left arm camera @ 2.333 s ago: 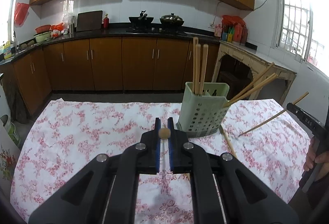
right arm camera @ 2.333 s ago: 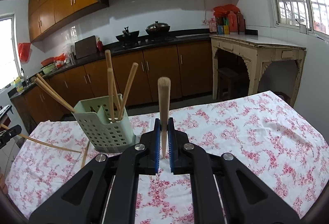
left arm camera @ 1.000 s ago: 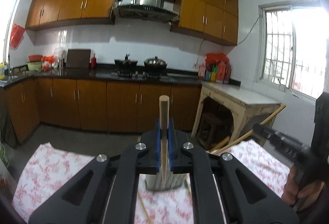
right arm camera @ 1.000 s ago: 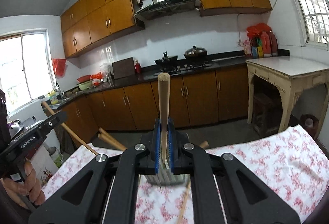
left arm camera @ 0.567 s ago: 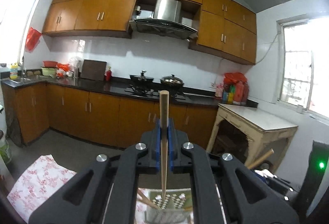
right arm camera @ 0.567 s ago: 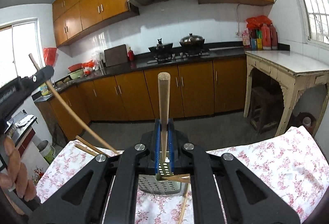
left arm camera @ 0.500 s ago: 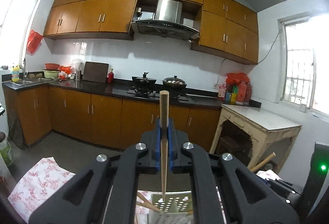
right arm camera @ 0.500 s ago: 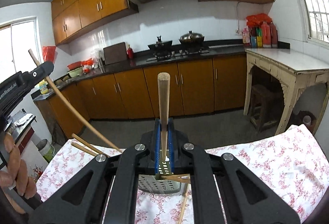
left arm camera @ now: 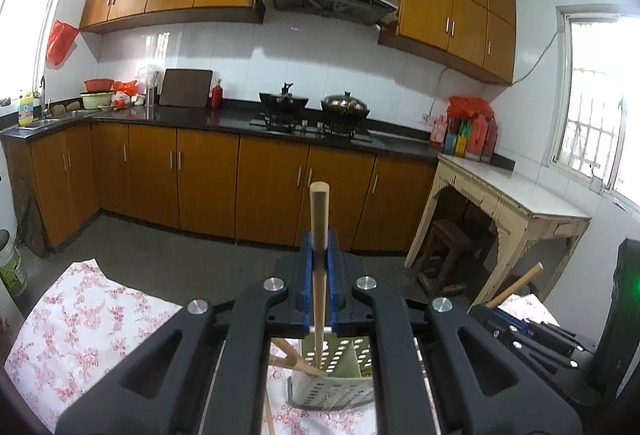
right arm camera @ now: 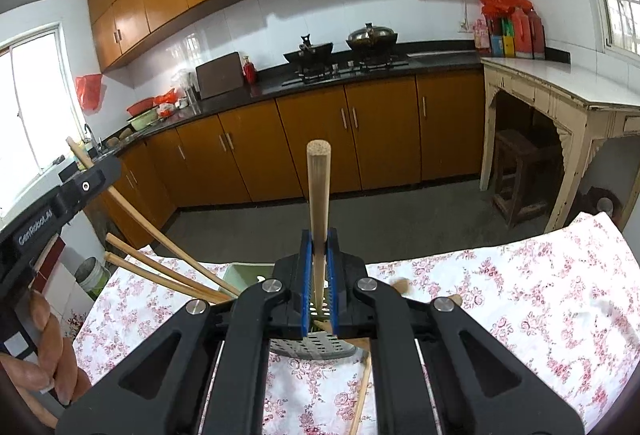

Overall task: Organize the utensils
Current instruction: 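Open the left tool to release its chopstick while the right tool opens too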

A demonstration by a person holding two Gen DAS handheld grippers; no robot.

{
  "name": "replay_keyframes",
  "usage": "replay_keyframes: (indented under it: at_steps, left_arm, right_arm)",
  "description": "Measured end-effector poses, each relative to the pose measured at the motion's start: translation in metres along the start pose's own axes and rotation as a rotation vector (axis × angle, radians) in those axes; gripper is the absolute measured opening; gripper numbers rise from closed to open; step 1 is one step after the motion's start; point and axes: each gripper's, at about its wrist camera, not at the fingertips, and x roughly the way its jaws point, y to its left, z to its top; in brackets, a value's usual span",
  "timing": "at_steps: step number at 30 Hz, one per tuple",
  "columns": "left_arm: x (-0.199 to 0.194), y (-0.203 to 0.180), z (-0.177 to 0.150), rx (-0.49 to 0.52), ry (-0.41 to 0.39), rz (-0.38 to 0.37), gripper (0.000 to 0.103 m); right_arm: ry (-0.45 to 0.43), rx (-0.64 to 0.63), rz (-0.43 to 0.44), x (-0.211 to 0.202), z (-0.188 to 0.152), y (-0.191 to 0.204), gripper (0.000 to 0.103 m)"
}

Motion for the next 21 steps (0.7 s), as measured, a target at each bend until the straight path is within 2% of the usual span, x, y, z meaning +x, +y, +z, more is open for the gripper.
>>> replay_keyframes:
  at_steps: [2, 5, 6, 7, 9, 16, 21]
  left_arm:
    - [0.001, 0.002, 0.0, -0.001, 0.01, 0.006, 0.008]
    - [-0.004, 0.005, 0.0, -0.003, 0.008, 0.009, 0.018]
    - [-0.004, 0.006, 0.001, -0.005, 0.005, 0.01, 0.023]
    - [-0.007, 0.006, 0.001, -0.007, 0.003, 0.009, 0.024]
    - [-0.014, 0.009, 0.001, -0.01, -0.004, 0.01, 0.025]
    - [-0.055, 0.023, -0.005, -0.012, -0.029, 0.018, 0.03]
    - [-0.092, 0.045, -0.033, 0.002, -0.02, 0.041, 0.032]
  right_arm:
    - [0.003, 0.0, -0.02, 0.001, 0.0, 0.0, 0.008]
    - [-0.002, 0.008, -0.031, -0.002, 0.002, -0.002, 0.009]
    - [-0.006, 0.013, -0.032, -0.004, 0.003, -0.003, 0.013]
    - [-0.014, 0.023, -0.034, -0.008, 0.004, -0.005, 0.021]
    - [-0.032, 0.03, -0.039, -0.014, 0.006, -0.006, 0.028]
    - [-0.115, 0.019, -0.064, -0.061, 0.003, -0.011, 0.028]
    - [-0.131, 0.039, -0.1, -0.09, -0.019, -0.035, 0.029]
